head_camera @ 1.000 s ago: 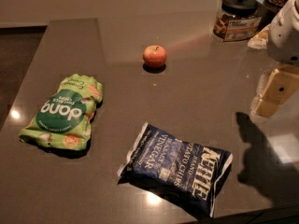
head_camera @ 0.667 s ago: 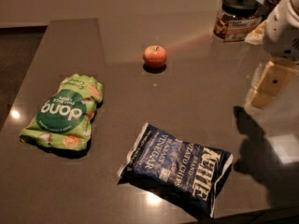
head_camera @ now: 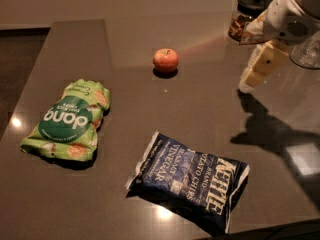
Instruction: Pick apple
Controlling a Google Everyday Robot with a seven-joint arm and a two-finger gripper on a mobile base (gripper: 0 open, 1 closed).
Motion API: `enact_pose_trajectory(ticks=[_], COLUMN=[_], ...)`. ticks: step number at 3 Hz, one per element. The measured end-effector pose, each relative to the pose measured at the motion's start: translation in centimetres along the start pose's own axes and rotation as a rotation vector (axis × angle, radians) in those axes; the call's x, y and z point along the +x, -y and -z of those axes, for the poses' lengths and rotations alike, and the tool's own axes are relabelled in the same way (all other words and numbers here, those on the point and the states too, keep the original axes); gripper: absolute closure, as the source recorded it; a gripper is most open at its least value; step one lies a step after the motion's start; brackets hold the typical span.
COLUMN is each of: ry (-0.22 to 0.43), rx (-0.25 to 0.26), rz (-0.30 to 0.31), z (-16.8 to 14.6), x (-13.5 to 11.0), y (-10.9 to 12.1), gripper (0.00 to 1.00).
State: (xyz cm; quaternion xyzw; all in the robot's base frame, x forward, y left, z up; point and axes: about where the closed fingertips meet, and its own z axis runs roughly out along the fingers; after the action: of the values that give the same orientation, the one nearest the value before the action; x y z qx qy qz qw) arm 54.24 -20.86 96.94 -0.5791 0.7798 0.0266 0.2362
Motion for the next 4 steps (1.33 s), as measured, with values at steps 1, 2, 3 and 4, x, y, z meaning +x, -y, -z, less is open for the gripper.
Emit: enact_pose_trajectory(ticks=[1, 2, 3, 4], ry=[0.098, 0.160, 0.194, 0.204], rx=[0.005, 0.009, 0.008, -0.005], rz=[-0.045, -0.091, -0.135, -0.177], z=[-2.7, -6.0, -9.3, -13.3], x=[-2.3, -4.4, -6.2, -8.5], y=[2.9, 5.2, 7.1, 8.1], gripper=[0.00, 0.00, 0.00, 0.00])
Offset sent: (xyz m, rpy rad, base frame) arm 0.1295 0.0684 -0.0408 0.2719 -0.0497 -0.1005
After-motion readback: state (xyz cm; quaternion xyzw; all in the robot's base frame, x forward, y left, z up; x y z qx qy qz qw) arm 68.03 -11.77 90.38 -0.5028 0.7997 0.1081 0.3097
